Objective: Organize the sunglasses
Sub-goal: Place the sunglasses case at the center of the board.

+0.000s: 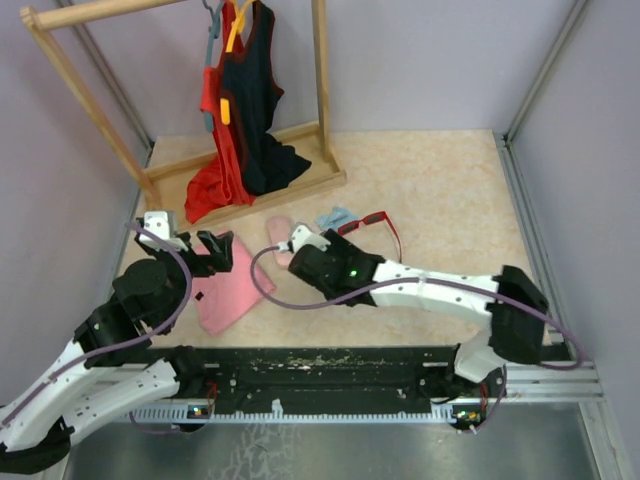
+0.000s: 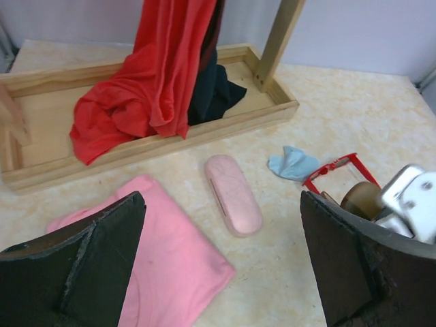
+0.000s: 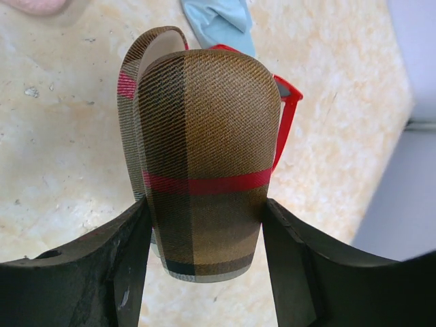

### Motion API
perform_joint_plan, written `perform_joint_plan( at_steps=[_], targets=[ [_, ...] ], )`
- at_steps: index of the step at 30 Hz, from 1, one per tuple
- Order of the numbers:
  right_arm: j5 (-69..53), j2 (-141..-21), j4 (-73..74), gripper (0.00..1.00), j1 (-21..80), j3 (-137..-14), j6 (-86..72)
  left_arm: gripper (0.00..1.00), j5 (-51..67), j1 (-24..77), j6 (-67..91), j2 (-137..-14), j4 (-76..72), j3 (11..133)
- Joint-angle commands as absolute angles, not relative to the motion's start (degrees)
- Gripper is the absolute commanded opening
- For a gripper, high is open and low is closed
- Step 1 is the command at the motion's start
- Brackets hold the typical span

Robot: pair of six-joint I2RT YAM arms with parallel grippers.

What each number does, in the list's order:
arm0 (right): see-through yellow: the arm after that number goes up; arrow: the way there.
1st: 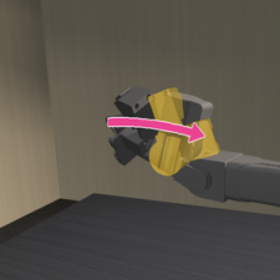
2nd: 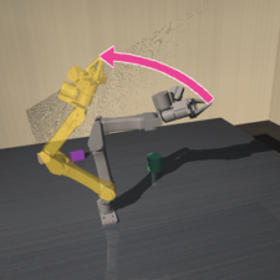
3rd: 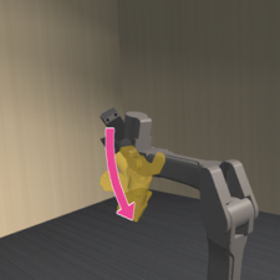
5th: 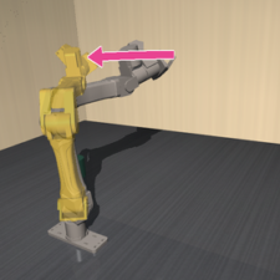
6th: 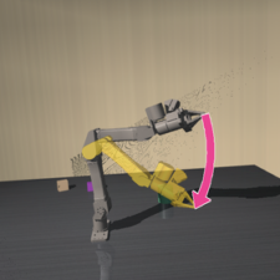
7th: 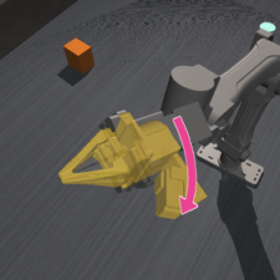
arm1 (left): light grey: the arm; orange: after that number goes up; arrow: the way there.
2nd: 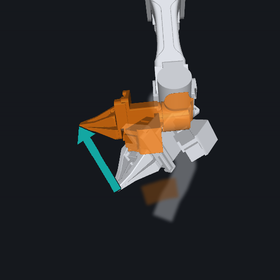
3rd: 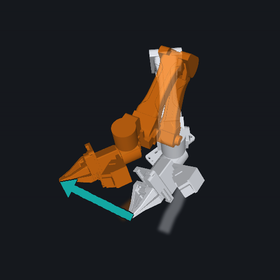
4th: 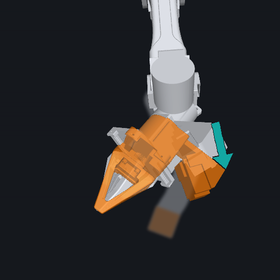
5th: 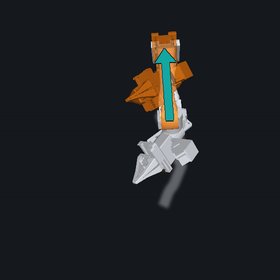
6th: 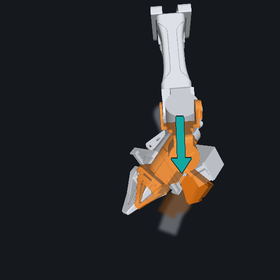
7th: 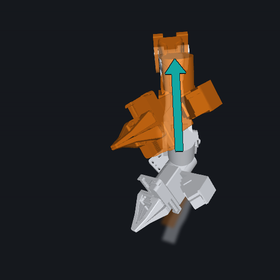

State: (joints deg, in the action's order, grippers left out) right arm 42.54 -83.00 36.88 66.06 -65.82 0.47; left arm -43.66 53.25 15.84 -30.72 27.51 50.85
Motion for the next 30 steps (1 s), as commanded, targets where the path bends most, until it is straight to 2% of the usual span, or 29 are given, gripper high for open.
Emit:
perform_joint_plan(
  at_steps=[1, 9, 25, 30],
  targets=[
    [54.56, -92.06, 38.81, 0.03, 70.41, -73.61, 5.28, 1.00, -49.84, 53.35, 15.31, -31.31, 31.67, 51.47],
    [60.17, -106.38, 40.00, 0.09, 72.91, -76.64, 7.89, 1.00, -48.97, 53.38, 13.53, -31.20, 30.52, 51.44],
    [58.54, -114.54, 36.55, 0.34, 73.66, -74.51, 7.64, 1.00, -46.61, 53.35, 15.52, -29.10, 28.04, 48.30],
    [57.50, -115.24, 36.72, 0.49, 73.87, -74.57, 6.67, 1.00, -46.45, 53.35, 15.57, -29.22, 27.95, 48.05]
  ],
)
